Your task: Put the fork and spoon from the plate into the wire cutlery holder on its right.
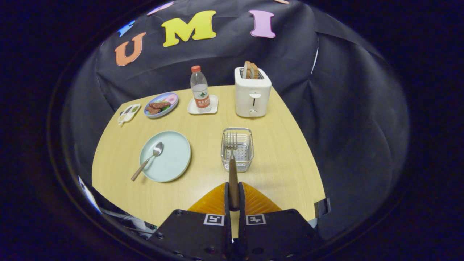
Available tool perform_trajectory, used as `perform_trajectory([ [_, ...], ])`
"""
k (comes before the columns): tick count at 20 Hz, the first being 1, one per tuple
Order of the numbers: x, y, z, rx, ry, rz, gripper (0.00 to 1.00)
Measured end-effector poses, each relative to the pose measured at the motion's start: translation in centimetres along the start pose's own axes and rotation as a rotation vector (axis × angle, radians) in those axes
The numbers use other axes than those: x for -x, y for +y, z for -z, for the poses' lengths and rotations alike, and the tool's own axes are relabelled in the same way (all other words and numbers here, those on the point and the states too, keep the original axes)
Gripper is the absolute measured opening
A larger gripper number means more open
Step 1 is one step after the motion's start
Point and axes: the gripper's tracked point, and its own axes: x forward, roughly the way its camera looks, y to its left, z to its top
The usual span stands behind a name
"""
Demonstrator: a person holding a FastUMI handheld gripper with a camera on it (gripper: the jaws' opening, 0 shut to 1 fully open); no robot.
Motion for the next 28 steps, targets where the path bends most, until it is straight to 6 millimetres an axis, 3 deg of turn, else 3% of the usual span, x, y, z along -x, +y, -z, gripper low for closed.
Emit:
perform_trajectory([
  [4, -0.5, -1.1, -1.0, 0.002, 0.060, 0.035, 0.07],
  [9, -1.0, 0.0, -2.5, -0.033, 0.123, -0.012, 0.07],
  [15, -1.8, -0.5, -4.8, -0.019, 0.118, 0.025, 0.09],
  [21, -1.7, 0.7, -6.7, 0.006, 0.049, 0.027, 0.12],
  [25, -1.4, 2.6, -7.0, 0.017, 0.015, 0.006, 0.12],
  [28, -1.6, 4.4, -6.2, 0.009, 0.009, -0.009, 0.47],
])
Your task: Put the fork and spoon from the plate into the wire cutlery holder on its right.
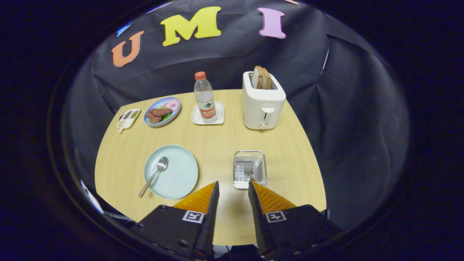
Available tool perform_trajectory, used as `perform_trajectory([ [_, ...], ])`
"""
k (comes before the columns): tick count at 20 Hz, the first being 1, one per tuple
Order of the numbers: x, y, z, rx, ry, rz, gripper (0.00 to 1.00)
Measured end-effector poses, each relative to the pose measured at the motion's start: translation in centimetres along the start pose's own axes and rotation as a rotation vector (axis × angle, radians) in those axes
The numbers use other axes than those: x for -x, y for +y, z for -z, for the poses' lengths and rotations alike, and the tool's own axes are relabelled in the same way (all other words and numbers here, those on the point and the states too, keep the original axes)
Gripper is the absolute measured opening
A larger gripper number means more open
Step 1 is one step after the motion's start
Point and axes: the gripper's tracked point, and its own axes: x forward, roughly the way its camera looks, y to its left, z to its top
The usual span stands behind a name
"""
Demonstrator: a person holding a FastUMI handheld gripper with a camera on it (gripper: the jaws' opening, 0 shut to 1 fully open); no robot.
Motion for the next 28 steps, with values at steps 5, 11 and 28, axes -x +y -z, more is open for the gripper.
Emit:
perform_trajectory([
  [5, -0.5, 3.5, 1.6, 0.039, -0.002, -0.002, 0.91],
  [11, -1.2, 9.9, 4.4, 0.057, 0.045, -0.039, 0.95],
  [28, -5.6, 25.2, 11.7, -0.053, 0.239, -0.001, 0.93],
])
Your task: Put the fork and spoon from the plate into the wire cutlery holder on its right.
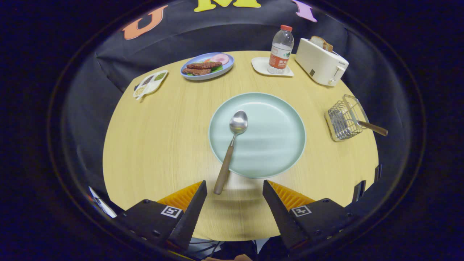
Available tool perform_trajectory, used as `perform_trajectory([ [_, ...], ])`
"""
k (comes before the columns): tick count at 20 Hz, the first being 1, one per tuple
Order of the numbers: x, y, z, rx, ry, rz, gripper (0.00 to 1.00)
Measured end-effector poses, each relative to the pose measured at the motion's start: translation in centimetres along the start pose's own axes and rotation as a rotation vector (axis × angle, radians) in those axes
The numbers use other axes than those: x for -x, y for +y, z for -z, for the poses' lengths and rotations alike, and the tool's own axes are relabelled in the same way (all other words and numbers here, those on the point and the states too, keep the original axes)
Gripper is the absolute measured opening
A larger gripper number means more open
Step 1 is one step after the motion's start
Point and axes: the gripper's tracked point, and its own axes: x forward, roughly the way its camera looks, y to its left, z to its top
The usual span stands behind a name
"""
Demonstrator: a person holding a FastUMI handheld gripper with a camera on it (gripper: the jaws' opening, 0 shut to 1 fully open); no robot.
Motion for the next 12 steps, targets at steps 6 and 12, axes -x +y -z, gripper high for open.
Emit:
perform_trajectory([
  [6, -2.6, 1.2, 1.0, -0.067, 0.055, 0.054, 0.65],
  [12, -2.9, 1.4, 1.0, -0.071, 0.075, 0.039, 0.13],
])
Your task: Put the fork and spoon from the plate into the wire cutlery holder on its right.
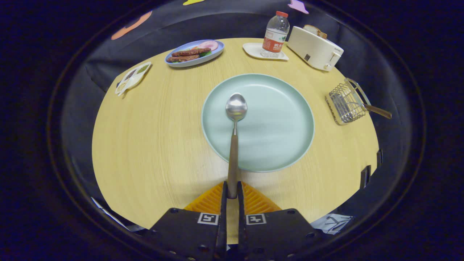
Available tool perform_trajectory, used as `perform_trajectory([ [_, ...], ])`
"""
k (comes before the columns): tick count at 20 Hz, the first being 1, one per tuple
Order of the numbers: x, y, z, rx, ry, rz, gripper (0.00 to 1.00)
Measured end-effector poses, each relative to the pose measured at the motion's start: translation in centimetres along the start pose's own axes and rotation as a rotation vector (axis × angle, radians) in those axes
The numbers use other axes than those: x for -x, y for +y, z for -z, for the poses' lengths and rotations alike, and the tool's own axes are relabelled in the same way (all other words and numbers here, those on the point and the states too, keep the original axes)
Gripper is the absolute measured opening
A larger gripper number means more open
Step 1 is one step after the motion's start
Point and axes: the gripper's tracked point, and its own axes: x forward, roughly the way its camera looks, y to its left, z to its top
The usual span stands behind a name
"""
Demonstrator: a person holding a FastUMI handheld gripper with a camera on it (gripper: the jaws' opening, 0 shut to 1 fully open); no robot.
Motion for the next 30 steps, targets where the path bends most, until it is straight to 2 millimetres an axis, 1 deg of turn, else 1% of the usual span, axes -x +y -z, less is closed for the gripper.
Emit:
perform_trajectory([
  [1, -0.1, 0.0, 0.0, 0.003, -0.001, -0.013, 0.16],
  [2, -0.1, 0.0, -0.2, 0.009, -0.009, -0.023, 0.17],
  [3, 0.1, -0.6, -0.1, 0.007, -0.013, -0.015, 0.17],
  [4, 0.3, -0.4, -0.2, 0.007, -0.012, -0.039, 0.08],
  [7, 0.9, -1.0, -0.9, 0.043, -0.045, -0.053, 0.08],
  [8, 1.5, -1.4, -1.1, 0.060, -0.059, -0.052, 0.03],
  [10, 2.0, -2.0, -1.6, 0.087, -0.084, -0.060, 0.02],
  [16, 4.7, -4.5, -3.9, 0.171, -0.195, -0.073, 0.03],
  [21, 6.3, -7.0, -5.1, 0.227, -0.263, -0.094, 0.02],
  [24, 7.3, -7.9, -6.1, 0.283, -0.327, -0.117, 0.03],
  [27, 8.3, -8.5, -6.5, 0.330, -0.383, -0.135, 0.03],
  [30, 8.2, -9.1, -6.4, 0.348, -0.384, -0.138, 0.03],
])
